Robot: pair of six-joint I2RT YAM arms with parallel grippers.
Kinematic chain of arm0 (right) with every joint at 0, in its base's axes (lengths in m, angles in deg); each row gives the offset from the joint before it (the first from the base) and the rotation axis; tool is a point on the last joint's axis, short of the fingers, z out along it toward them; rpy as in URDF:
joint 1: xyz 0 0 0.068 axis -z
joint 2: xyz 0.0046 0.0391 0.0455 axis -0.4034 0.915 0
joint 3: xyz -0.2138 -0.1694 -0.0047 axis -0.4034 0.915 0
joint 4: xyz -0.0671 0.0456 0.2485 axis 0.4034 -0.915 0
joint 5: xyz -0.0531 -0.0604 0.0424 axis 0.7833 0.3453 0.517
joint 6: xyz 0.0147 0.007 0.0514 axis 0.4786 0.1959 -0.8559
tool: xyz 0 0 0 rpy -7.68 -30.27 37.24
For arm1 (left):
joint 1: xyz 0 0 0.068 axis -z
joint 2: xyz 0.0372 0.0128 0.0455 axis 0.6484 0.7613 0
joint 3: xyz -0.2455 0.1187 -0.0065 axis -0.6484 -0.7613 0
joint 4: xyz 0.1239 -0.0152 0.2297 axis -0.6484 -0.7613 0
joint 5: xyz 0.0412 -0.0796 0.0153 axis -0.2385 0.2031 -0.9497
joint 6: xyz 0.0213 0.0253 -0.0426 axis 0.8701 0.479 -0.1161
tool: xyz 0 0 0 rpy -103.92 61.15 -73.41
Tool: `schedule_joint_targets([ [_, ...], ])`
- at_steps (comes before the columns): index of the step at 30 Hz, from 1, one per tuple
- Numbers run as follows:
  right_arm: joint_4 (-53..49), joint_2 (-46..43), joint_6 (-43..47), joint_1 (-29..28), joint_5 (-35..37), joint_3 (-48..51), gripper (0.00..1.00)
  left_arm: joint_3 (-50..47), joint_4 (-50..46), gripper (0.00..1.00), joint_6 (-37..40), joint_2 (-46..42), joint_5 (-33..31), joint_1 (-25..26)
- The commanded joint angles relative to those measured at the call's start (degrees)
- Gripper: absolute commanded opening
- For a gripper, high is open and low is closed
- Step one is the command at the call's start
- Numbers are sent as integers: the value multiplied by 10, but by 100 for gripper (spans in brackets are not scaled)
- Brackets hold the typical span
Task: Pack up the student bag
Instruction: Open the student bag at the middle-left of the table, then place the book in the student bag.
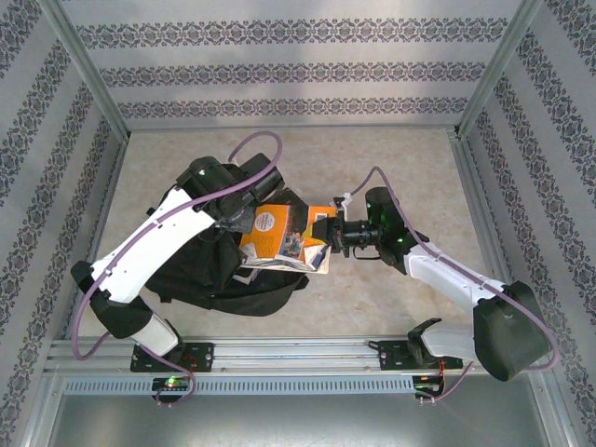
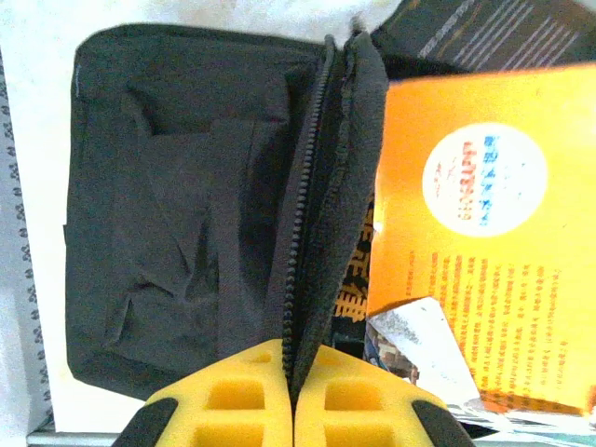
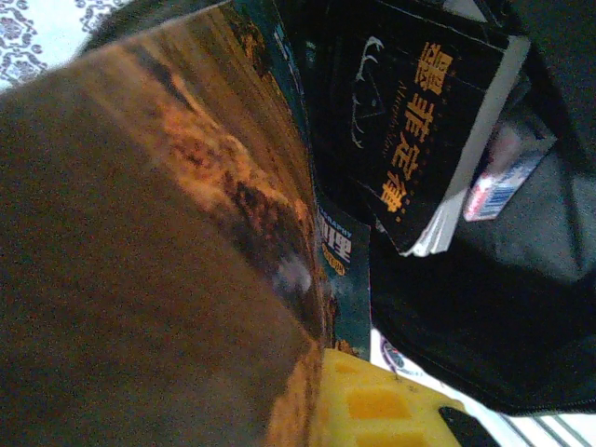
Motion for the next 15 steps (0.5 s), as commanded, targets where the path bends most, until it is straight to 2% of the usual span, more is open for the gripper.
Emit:
schedule_joint_targets([
  [1,-9,-20,32,-5,-7,12,0,46,-83,0,-17,-20,-32,-18],
  [6,-13,-5,38,-21,6,15,0,64,-40,0,3,-43,7,-28],
  [15,37,111,5,-69,37,-82,0,66,36,0,36,-45,41,-28],
])
